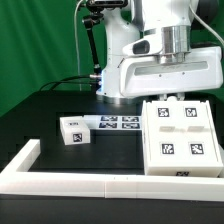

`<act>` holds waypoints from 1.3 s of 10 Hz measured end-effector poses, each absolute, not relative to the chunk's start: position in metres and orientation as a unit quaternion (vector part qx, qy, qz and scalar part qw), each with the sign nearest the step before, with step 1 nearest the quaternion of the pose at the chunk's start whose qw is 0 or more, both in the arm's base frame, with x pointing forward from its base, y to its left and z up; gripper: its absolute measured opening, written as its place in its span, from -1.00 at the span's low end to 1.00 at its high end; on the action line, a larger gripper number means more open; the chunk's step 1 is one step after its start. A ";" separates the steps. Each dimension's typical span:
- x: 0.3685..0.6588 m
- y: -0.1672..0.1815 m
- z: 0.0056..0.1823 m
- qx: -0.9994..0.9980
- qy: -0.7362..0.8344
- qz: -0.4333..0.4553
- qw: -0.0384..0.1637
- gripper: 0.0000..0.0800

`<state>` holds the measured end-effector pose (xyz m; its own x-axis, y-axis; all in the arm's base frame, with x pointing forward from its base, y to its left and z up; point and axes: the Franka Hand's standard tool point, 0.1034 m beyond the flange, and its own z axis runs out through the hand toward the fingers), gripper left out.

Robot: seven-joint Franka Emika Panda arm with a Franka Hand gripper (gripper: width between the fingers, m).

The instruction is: Assemble cabinet

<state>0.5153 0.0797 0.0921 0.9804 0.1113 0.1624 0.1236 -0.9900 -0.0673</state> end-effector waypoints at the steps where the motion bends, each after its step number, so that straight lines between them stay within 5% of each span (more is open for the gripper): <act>1: 0.523 0.081 0.100 -0.994 -0.061 -0.081 0.039 -0.99; 13: 0.560 0.083 0.135 -0.995 -0.071 -0.061 0.041 -0.99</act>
Offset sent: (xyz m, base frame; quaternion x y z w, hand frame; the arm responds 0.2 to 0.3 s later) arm 0.0000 0.0000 0.0000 0.0000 0.0000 0.0000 1.0000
